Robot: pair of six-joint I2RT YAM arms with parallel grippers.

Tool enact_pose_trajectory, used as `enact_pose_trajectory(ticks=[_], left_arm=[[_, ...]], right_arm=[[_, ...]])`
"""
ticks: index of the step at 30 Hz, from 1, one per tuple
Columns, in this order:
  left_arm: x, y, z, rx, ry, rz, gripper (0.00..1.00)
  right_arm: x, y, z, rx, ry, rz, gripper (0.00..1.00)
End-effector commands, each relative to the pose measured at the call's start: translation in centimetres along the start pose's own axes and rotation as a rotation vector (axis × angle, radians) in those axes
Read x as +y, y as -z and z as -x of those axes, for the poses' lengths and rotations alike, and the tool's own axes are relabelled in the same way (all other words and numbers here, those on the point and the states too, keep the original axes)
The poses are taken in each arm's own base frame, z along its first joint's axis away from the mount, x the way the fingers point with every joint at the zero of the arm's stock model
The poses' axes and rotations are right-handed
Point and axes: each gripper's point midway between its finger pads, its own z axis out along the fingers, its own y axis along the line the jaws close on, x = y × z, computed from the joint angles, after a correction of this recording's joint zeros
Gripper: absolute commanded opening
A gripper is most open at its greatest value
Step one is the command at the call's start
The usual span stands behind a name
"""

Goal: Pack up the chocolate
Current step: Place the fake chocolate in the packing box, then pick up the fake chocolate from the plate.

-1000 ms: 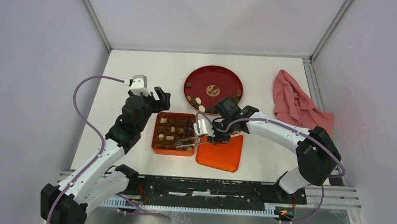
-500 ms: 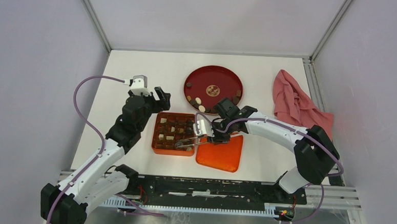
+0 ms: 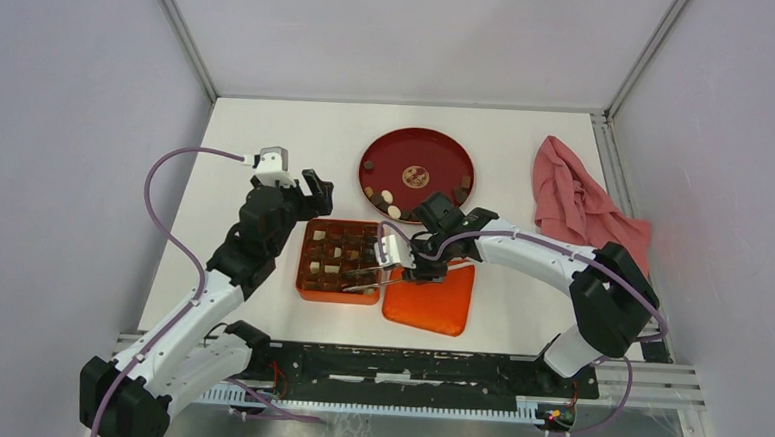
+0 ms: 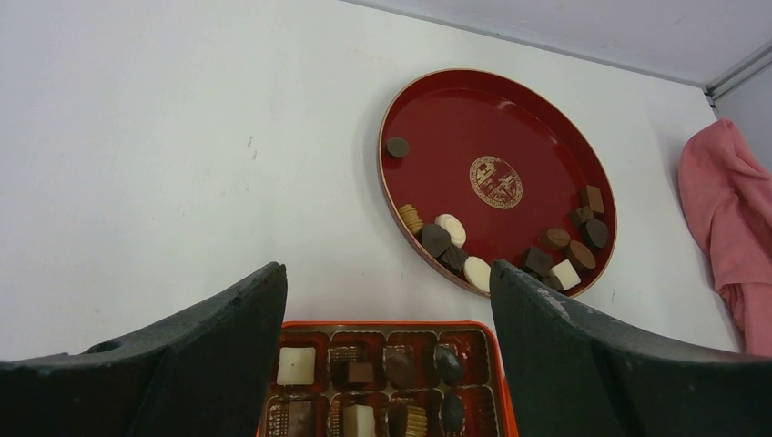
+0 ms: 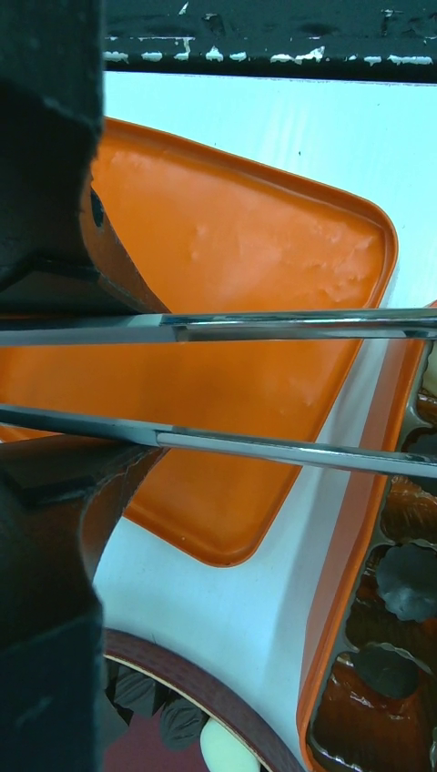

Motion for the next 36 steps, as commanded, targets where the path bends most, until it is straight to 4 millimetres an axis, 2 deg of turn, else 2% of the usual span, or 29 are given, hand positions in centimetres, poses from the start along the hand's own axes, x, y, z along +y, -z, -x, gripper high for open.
enact_pose_trajectory(ticks=[1, 10, 14, 17, 19, 24, 27, 31, 33, 36], left_arm=[[-0.4, 0.1, 0.9, -0.034, 0.048, 0.0, 0.87], [-0.4, 0.1, 0.9, -0.033, 0.046, 0.0, 0.87], [-0.4, 0.0, 0.9, -0.031, 0.046, -0.001, 0.87], [-0.5, 0.1, 1.1, -0.033, 0.046, -0.001, 0.87], [-0.6, 0.1, 1.2, -0.031, 0.044, -0.004, 0.87], [-0.8, 0.2, 1.4, -0.033, 0.044, -0.017, 0.87], [-1.0, 0.2, 1.1, -0.028, 0.042, -0.031, 0.87], [-1.0, 0.3, 0.8, -0.022, 0.041, -0.04, 0.88], [-1.0, 0.4, 0.8, -0.03, 0.043, -0.042, 0.88], [-0.9, 0.5, 0.7, -0.035, 0.045, -0.045, 0.88]], right_arm=[[-0.9, 0.5, 1.6, -0.039, 0.016, -0.032, 0.45], [-1.9, 2.9, 3.4, -0.132, -0.033, -0.043, 0.38], [-2.5, 4.7, 4.1, -0.206, -0.066, -0.036, 0.38], [-3.7, 6.6, 4.0, -0.26, -0.112, -0.067, 0.38], [-5.1, 8.0, 3.1, -0.277, -0.164, -0.118, 0.39], [-9.6, 11.5, -1.7, -0.216, -0.315, -0.33, 0.39], [-11.4, 12.9, -4.4, -0.149, -0.372, -0.415, 0.39], [-12.9, 13.6, -7.6, -0.052, -0.425, -0.47, 0.39], [-13.6, 13.1, -9.2, -0.004, -0.441, -0.476, 0.39], [-14.6, 12.1, -10.4, 0.044, -0.454, -0.451, 0.39]])
